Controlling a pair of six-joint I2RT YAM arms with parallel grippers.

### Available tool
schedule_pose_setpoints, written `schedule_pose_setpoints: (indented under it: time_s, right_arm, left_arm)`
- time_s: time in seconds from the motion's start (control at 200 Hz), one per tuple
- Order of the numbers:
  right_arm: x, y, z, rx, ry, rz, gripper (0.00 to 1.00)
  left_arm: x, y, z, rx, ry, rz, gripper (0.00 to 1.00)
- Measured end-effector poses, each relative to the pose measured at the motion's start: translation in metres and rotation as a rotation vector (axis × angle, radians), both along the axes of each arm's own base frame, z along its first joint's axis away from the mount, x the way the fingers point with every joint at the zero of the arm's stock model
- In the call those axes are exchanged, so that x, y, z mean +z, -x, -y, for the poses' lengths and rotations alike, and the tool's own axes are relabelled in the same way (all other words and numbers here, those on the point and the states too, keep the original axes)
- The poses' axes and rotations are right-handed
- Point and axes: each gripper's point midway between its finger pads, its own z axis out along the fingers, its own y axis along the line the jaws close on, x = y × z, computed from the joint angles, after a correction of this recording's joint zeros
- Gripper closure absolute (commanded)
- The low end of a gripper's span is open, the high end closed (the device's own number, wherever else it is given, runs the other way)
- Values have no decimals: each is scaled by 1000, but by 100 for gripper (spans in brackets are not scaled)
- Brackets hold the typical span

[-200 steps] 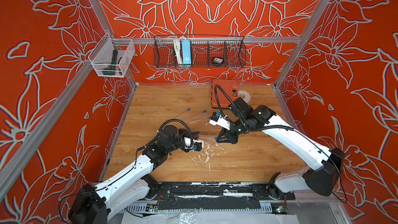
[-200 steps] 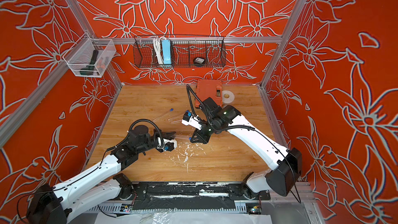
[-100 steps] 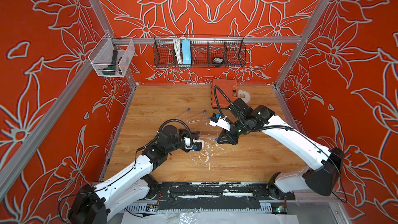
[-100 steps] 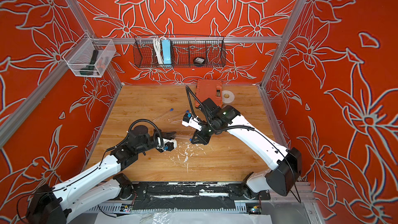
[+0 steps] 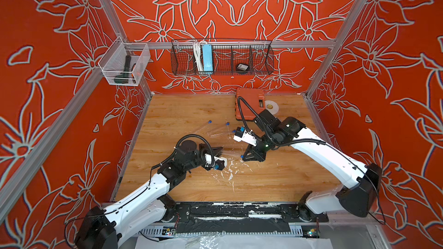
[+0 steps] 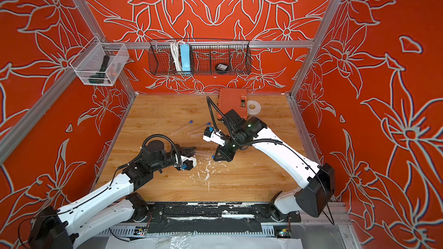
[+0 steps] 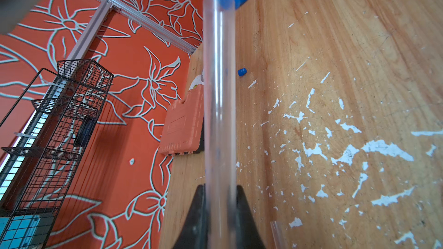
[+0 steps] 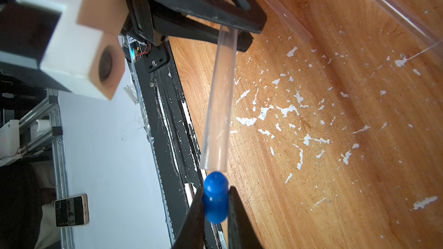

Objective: Insert stoppers into test tubes
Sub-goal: Insert the stopper into the test tube.

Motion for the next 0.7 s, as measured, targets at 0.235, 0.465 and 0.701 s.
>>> schedule_pose_setpoints:
  time_s: [0.235,0.465,0.701]
  right_arm:
    - [-2,2,-2,9,4,-7,87]
    - [-4,2,-3,13,11,-16,89]
    - [-4,4,-3,38,51,-3,94]
  left_arm:
    - [-4,2,2,-9,-30,11,100]
    - [-4,2,2,-11,-38,22,100]
    - [2,2,1,-48,-87,117,100]
